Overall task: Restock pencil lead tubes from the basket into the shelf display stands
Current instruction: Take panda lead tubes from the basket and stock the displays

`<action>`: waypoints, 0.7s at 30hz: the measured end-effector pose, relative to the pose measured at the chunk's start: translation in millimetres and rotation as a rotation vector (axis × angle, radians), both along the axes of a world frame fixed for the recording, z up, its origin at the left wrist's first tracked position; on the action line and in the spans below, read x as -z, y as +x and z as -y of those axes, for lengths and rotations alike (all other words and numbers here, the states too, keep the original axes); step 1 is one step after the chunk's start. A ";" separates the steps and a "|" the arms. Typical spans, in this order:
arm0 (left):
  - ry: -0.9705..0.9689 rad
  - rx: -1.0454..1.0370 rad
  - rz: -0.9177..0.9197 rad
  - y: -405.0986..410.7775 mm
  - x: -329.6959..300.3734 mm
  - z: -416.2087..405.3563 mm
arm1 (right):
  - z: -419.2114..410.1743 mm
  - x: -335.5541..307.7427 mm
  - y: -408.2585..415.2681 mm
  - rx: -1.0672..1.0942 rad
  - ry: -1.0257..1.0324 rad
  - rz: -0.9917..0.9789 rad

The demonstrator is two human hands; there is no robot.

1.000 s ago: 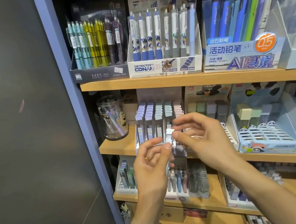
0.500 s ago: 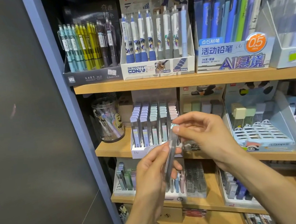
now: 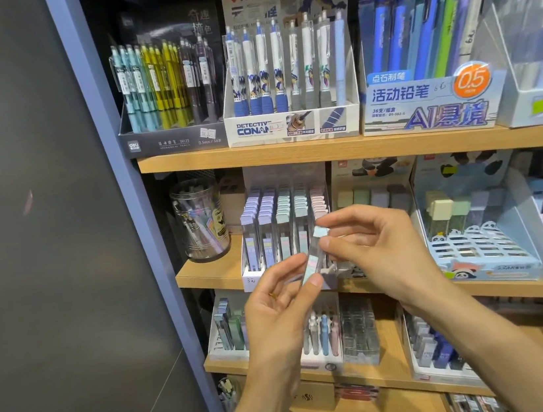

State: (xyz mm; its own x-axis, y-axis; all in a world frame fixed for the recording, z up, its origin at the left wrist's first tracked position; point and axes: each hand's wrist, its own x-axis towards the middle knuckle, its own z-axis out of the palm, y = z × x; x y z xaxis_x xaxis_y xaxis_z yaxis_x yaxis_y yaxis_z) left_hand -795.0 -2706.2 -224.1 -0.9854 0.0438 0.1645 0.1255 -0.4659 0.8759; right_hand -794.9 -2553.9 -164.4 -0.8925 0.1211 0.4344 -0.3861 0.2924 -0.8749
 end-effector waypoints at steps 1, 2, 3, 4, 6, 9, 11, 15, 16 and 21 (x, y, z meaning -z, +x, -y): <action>0.000 -0.013 -0.012 -0.8 0.3 -0.5 | 0.6 -1.5 -0.4 0.007 0.018 -0.020; -0.001 -0.037 -0.021 -2.1 1.3 -0.8 | 1.4 -3.9 -0.9 0.021 0.028 -0.058; -0.011 -0.076 -0.027 -3.6 2.5 -0.5 | 1.6 -6.9 -1.5 0.049 0.030 -0.114; -0.041 -0.135 -0.037 -5.4 4.6 0.2 | 1.7 -10.2 -2.7 0.084 0.030 -0.179; -0.186 -0.313 -0.085 -9.7 10.6 2.0 | 2.3 -15.5 -5.7 0.144 0.044 -0.294; -0.445 -0.549 -0.125 -14.3 18.2 4.3 | 6.0 -16.1 -10.1 0.185 0.103 -0.377; -0.522 -0.580 -0.078 -17.3 21.4 5.1 | 8.3 -13.4 -14.1 0.189 0.155 -0.389; -0.619 -0.577 -0.018 -26.2 27.0 7.0 | 8.8 -5.3 -20.5 0.191 0.244 -0.392; -0.625 -0.568 -0.012 -27.8 27.6 7.6 | 8.9 -3.7 -20.6 0.192 0.254 -0.398; -0.602 -0.543 -0.035 -32.2 29.7 8.2 | 6.5 -4.2 -17.8 0.192 0.281 -0.405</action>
State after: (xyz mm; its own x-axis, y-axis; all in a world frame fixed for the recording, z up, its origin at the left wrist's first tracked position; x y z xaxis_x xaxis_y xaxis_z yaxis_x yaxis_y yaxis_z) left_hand -827.2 -2714.4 -253.8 -0.8894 -0.3480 0.2964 0.2311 0.2173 0.9484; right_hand -812.7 -2560.4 -160.2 -0.6197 0.0951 0.7790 -0.5937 0.5924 -0.5446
